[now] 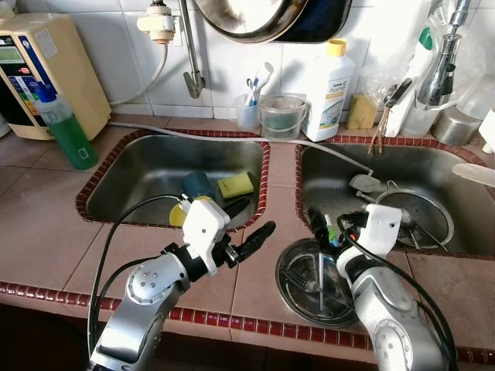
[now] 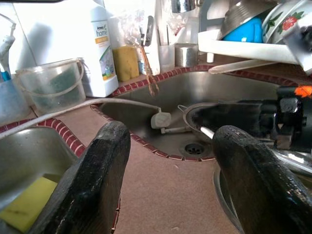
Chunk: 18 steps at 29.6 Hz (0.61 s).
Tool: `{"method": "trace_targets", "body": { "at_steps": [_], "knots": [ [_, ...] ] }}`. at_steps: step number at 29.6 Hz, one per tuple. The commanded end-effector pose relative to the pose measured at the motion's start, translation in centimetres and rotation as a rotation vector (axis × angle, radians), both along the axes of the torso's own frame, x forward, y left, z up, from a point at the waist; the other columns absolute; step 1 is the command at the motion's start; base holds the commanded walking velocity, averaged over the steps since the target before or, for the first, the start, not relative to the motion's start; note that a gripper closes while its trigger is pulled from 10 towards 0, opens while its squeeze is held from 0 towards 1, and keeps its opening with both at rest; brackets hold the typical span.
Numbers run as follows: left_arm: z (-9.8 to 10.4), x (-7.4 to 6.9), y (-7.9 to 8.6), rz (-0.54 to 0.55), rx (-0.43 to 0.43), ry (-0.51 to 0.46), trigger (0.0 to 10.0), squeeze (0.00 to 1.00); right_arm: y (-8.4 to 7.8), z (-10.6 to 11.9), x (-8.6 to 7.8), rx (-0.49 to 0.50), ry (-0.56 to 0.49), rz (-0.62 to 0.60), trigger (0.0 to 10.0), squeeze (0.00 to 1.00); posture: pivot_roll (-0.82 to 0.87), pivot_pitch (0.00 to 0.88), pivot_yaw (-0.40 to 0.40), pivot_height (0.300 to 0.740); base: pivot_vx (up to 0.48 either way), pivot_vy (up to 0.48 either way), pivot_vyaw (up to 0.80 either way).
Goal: Kitchen organization
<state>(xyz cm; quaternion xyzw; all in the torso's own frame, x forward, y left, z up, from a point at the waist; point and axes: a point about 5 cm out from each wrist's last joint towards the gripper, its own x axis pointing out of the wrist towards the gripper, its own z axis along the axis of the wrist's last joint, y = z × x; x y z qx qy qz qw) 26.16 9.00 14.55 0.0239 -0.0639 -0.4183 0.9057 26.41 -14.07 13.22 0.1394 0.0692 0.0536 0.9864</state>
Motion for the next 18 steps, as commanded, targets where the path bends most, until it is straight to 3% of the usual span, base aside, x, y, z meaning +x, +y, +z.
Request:
{"method": "trace_targets", "body": {
  "at_steps": [1,2,3,4,5,6,15,16,17,18],
  "knots": [
    [0.23,-0.12,-0.03,0.001,0.005,-0.008,10.0,0.0,0.19,0.26,-0.31,0.018,0.005,0.006,4.3,0.0,-0.24,0.043,0.046,0.74,0.0,0.0,0.0],
    [0.22,-0.11,-0.03,0.002,0.005,-0.009,10.0,0.0,0.14,0.36,-0.35,0.005,-0.002,0.011,4.6,0.0,-0.24,0.043,0.046,0.74,0.0,0.0,0.0],
    [0.23,-0.13,-0.05,0.002,0.004,-0.009,10.0,0.0,0.11,0.41,-0.39,-0.001,-0.005,0.013,3.5,0.0,-0.25,0.043,0.047,0.74,0.0,0.0,0.0],
    [0.23,-0.14,-0.07,0.002,0.003,-0.008,10.0,0.0,0.08,0.46,-0.41,-0.001,-0.006,0.013,1.7,0.0,-0.25,0.043,0.047,0.74,0.0,0.0,0.0],
    [0.23,-0.14,-0.09,0.002,0.003,-0.008,10.0,0.0,0.04,0.54,-0.43,0.006,-0.005,0.012,1.9,0.0,-0.25,0.045,0.047,0.74,0.0,0.0,0.0],
    [0.23,-0.13,-0.12,0.002,0.002,-0.007,10.0,0.0,-0.03,0.66,-0.46,0.016,-0.004,0.012,0.0,0.0,-0.25,0.048,0.047,0.74,0.0,0.0,0.0],
    [0.26,-0.09,-0.16,0.004,-0.002,-0.005,10.0,0.0,-0.52,1.05,-0.74,0.063,0.016,-0.007,0.1,0.0,-0.25,0.058,0.047,0.74,0.0,0.0,0.0],
    [0.25,-0.1,-0.16,0.004,-0.001,-0.005,10.0,0.0,-0.56,1.11,-0.79,0.07,0.018,-0.008,0.7,0.0,-0.25,0.058,0.047,0.74,0.0,0.0,0.0],
    [0.26,-0.1,-0.15,0.004,-0.002,-0.005,10.0,0.0,-0.59,1.13,-0.81,0.071,0.019,-0.009,2.5,0.0,-0.25,0.058,0.047,0.74,0.0,0.0,0.0],
    [0.25,-0.09,-0.12,0.005,-0.002,-0.004,10.0,0.0,-0.68,1.16,-0.86,0.079,0.025,-0.018,9.0,0.0,-0.25,0.058,0.047,0.74,0.0,0.0,0.0]
  ]
}}
